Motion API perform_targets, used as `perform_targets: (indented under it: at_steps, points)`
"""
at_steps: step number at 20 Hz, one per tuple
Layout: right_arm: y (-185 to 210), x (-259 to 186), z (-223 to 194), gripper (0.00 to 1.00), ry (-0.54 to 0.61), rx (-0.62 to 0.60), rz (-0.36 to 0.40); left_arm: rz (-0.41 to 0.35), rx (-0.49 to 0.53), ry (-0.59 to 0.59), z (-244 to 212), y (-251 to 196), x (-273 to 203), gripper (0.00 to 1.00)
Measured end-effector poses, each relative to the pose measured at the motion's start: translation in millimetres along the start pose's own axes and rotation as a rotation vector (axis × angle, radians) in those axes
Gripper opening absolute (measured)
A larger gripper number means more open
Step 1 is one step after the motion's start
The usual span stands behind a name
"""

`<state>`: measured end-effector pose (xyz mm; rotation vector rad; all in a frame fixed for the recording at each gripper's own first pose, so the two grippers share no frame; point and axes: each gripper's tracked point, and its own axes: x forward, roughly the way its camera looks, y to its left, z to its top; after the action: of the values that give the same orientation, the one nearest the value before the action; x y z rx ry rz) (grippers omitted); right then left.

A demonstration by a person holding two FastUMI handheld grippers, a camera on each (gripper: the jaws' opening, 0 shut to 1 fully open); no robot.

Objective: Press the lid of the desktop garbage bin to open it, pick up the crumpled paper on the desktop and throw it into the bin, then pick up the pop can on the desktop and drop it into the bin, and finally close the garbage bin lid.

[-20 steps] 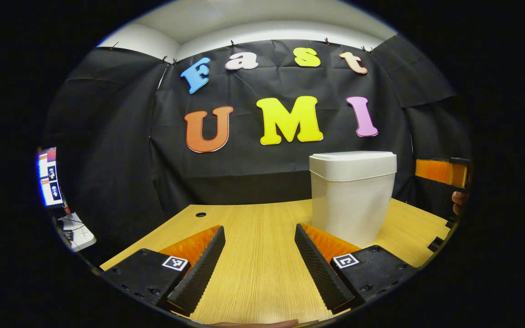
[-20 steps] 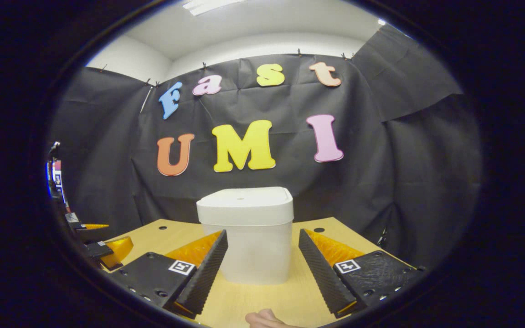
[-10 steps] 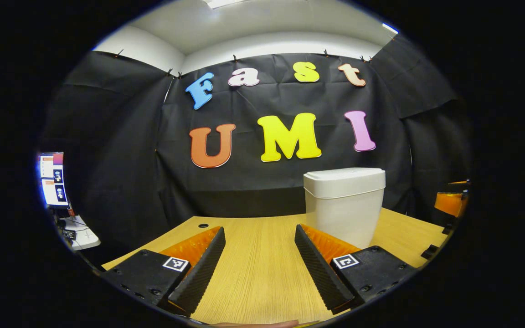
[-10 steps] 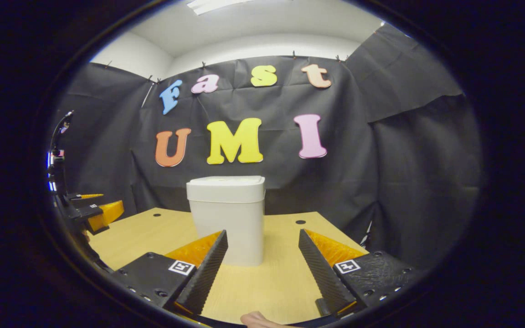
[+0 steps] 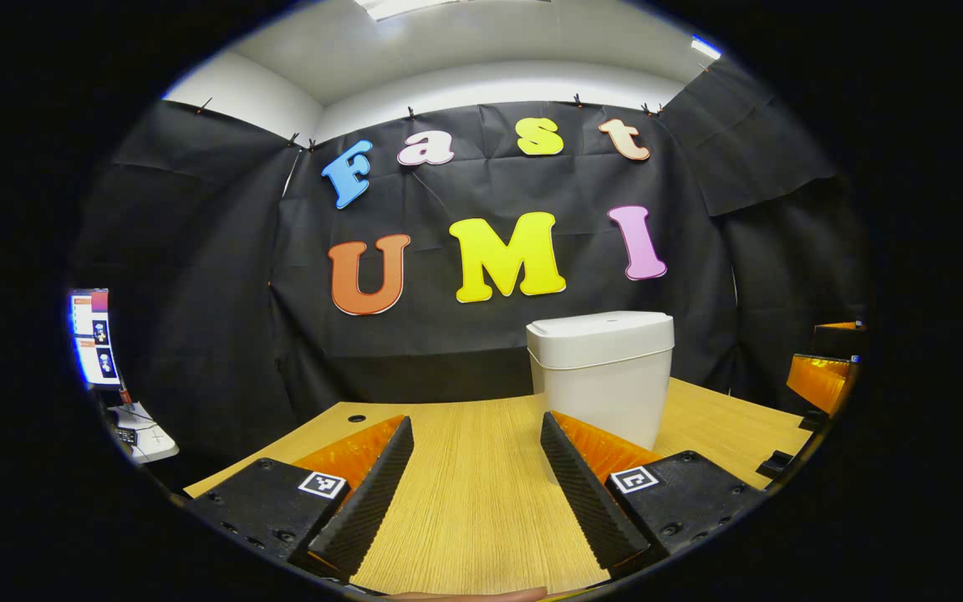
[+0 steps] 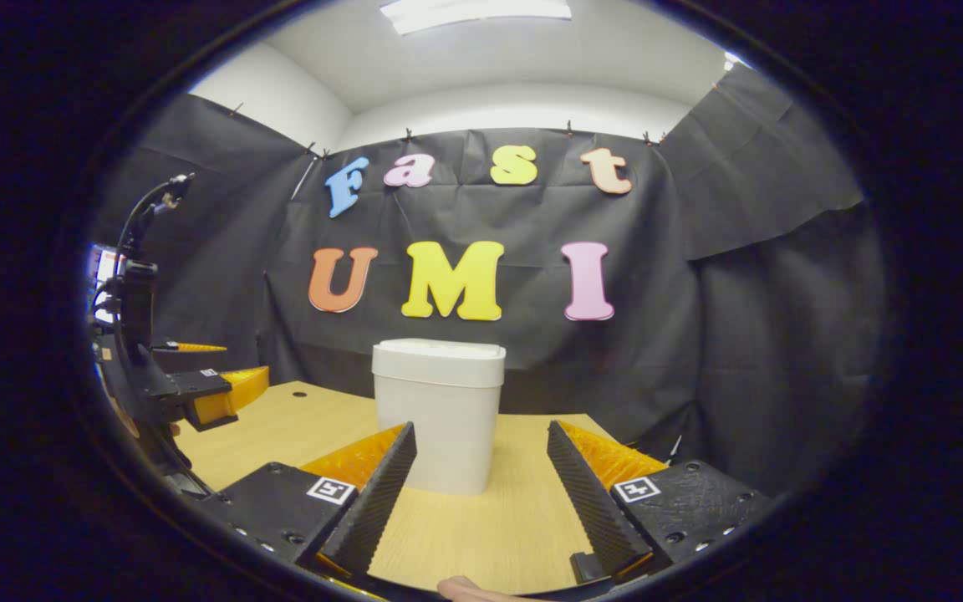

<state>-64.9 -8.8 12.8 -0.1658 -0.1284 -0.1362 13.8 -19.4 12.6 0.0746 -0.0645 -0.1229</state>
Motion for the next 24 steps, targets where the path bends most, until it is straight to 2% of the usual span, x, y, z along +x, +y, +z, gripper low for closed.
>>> perform_targets:
  at_steps: [2, 6, 12, 14, 17, 19, 20, 21, 24]
  points:
    - [6, -6, 0, 0.97, -0.008, -0.051, 0.014, 0.017, -0.007, -0.005, 2, 4, -2, 0.99]
    - [12, -13, -9, 0.95, -0.007, -0.179, -0.009, -0.001, 0.0, -0.004, -2, -3, -3, 0.99]
    - [37, -11, -28, 0.95, 0.067, -0.148, 0.045, 0.002, -0.004, 0.021, -9, -1, 1, 0.99]
    - [35, -11, -30, 0.98, 0.072, -0.145, 0.041, 0.007, -0.005, 0.024, -9, 0, 2, 0.99]
    - [33, -11, -28, 0.95, 0.066, -0.139, 0.039, 0.008, -0.004, 0.028, -11, -1, 4, 0.99]
    - [31, -10, -31, 0.98, 0.07, -0.136, 0.033, -0.001, -0.002, 0.032, -12, -4, 4, 0.99]
    - [30, -9, -32, 0.98, 0.074, -0.138, 0.03, -0.005, -0.001, 0.036, -13, -5, 4, 0.95]
    - [28, -8, -34, 0.98, 0.077, -0.137, 0.027, -0.008, 0.0, 0.036, -14, -6, 5, 0.99]
    - [23, -6, -37, 0.95, 0.089, -0.123, 0.013, -0.009, 0.004, 0.043, -16, -8, 6, 0.99]
